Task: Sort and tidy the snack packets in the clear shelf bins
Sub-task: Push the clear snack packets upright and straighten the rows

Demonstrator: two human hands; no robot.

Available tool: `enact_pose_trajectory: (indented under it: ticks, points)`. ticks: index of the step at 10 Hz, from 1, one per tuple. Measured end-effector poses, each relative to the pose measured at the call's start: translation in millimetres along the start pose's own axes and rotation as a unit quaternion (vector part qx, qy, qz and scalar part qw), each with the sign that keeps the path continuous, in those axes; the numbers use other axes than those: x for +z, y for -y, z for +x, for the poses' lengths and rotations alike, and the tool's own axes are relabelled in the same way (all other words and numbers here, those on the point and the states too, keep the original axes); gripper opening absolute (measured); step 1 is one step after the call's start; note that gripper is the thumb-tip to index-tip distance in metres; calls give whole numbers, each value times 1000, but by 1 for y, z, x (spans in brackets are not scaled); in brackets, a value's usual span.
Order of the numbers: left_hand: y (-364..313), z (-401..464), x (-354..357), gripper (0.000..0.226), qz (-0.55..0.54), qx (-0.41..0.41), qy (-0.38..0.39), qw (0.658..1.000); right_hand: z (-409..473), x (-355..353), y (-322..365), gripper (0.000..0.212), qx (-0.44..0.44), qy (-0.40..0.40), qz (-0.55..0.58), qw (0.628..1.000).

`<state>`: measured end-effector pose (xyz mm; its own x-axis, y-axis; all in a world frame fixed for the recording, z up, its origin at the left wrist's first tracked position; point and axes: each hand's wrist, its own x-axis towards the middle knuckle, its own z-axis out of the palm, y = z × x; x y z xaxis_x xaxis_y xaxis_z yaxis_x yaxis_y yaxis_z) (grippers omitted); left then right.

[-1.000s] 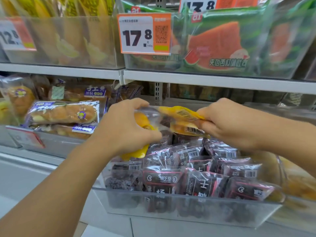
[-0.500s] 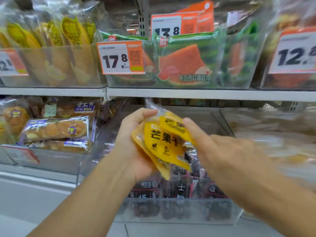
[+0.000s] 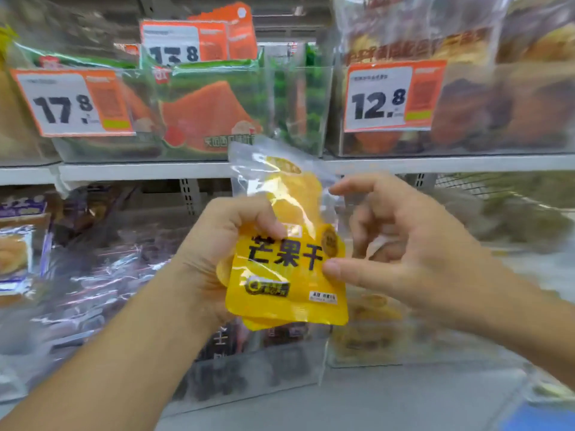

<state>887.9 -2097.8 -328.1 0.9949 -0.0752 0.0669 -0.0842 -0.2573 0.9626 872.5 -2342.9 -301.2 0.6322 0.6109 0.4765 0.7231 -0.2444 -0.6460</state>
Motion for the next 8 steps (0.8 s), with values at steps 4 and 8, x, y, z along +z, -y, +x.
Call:
enact_pose_trajectory:
  ticks: [4,8]
  points:
    - [-86,57,163,47,-124,207,102,965,-27,-122,-55,92,10,-192,72,979]
    - [-53,86,168,67,253,280,36,925,-19,-118,-116,77,31,-232,-41,971]
